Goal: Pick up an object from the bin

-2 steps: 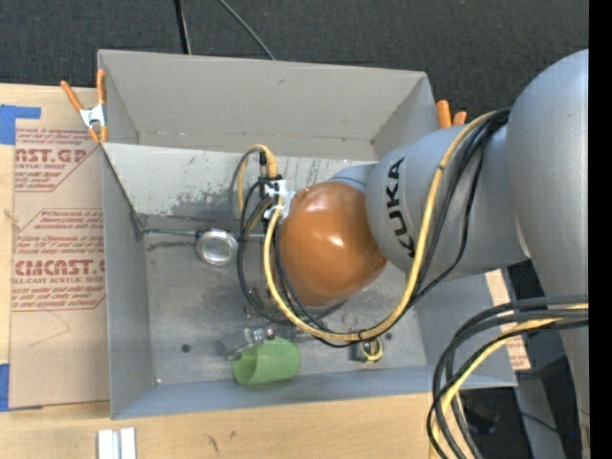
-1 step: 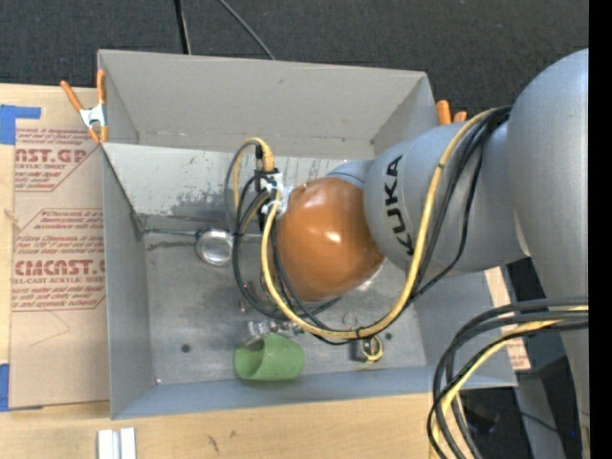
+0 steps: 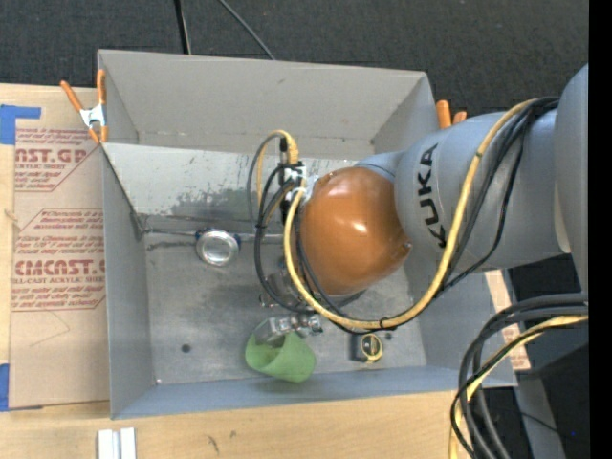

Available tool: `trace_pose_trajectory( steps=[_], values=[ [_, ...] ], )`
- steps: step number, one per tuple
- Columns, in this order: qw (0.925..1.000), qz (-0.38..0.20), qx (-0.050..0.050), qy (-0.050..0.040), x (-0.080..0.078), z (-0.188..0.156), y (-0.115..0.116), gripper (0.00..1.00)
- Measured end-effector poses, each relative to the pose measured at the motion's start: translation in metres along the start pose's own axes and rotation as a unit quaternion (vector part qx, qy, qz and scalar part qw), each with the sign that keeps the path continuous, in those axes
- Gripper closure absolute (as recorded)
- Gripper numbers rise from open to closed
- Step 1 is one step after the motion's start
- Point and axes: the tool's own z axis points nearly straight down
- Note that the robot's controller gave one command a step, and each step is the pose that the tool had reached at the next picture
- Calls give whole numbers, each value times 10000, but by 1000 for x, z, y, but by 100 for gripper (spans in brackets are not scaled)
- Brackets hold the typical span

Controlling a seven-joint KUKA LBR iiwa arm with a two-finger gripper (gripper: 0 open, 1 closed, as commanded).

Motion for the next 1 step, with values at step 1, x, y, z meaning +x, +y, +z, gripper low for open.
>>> trace_pose_trajectory(
  steps=[1],
  values=[
    [10000, 27, -95, 15, -10, -98, -8, 100]
  ],
)
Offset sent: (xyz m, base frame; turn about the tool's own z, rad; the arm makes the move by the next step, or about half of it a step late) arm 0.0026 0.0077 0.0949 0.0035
